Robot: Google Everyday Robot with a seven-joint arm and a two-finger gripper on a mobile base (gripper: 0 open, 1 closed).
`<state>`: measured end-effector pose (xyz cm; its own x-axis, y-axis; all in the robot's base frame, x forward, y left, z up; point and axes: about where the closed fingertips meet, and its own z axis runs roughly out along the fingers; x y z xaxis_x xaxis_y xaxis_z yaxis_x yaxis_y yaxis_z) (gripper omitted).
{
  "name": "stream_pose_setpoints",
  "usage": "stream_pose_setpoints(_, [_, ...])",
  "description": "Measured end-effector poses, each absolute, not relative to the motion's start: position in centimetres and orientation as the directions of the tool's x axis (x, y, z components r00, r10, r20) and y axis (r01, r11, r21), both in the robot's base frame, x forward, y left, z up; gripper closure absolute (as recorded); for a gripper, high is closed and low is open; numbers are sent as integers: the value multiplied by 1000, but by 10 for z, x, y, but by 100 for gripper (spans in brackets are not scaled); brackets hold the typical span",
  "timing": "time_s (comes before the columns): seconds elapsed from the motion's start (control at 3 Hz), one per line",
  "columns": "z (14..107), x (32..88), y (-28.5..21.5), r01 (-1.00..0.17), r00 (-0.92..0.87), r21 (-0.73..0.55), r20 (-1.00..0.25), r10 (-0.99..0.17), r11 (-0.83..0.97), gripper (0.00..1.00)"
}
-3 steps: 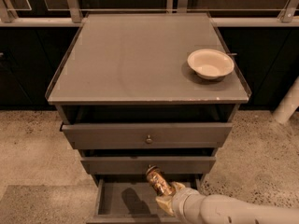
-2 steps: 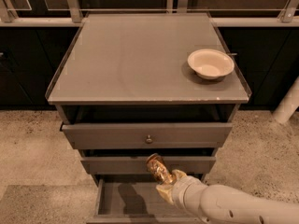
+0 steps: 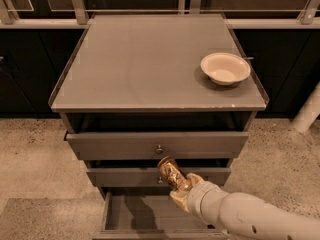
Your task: Pick orange can from bottom drawer and place on counter
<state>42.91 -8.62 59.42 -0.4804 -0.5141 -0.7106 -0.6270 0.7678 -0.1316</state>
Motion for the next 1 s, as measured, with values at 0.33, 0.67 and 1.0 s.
stream_pose_setpoints(0.33, [650, 420, -95, -640, -424, -195, -717, -553, 743, 100])
stream_pose_setpoints(0.67, [743, 418, -96, -637, -301, -340, -716, -629, 692, 100])
stream_pose_setpoints(1.0, [816, 426, -101, -612, -219, -425, -719, -660, 667, 100])
